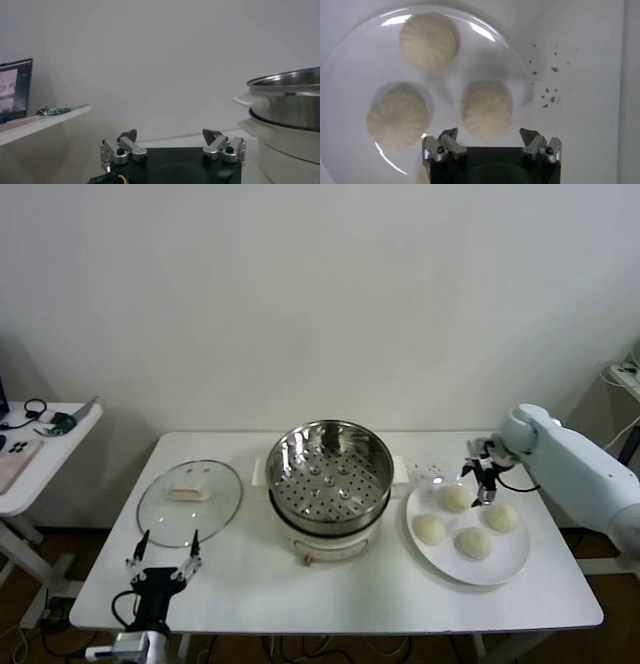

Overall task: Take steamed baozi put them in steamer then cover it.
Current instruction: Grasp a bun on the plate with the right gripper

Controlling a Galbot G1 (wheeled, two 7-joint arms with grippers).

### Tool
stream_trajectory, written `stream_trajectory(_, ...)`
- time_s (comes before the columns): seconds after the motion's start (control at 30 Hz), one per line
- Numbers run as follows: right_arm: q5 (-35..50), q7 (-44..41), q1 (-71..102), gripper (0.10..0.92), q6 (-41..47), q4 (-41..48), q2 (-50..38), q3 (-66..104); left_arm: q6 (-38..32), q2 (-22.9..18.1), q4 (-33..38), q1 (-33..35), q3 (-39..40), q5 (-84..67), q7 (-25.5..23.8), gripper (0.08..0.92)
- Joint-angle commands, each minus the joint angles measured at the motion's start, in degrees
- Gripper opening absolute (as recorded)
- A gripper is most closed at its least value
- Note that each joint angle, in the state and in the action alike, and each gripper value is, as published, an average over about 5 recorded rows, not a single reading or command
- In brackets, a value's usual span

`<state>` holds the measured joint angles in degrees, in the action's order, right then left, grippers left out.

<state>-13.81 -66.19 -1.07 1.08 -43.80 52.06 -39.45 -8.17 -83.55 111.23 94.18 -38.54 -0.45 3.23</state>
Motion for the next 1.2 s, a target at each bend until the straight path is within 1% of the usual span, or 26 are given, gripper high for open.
stream_trajectory(0.03, -0.58, -0.34, -0.45, 0.823, -0.42, 3.15, 2.13, -1.73, 0.02, 0.05, -0.24, 0.03, -0.11, -0.35, 0.06, 0.823)
stream_trajectory(0.6, -2.86, 1.18, 0.69, 0.820, -2.85, 8.56, 6.26, 2.07, 0.15, 0.12, -0.31, -0.03, -0.21, -0.52, 0.22, 0.823)
stream_trajectory(0.67, -3.29, 0.98, 0.60, 0.805, -3.22, 8.93, 6.44, 2.19, 0.11, 0.11, -0.31, 0.00, -0.26, -0.56, 0.23, 0.823)
stream_trajectory(0.83, -3.60, 0.65, 0.65, 0.736, -3.56, 9.08, 6.43, 2.29, 0.02, 0.11, -0.40, 0.09, -0.48, -0.89, 0.25, 0.823)
stream_trajectory(1.03, -3.69, 0.21, 0.70, 0.680, -3.84, 9.15, 6.48, 2.46, 0.09, 0.13, -0.41, 0.11, -0.61, -1.21, 0.25, 0.823)
stream_trajectory(1.2, -3.89, -0.33, 0.32, 0.657, -4.27, 8.95, 6.52, 2.54, 0.21, 0.10, -0.48, 0.13, -0.52, -1.33, 0.18, 0.823)
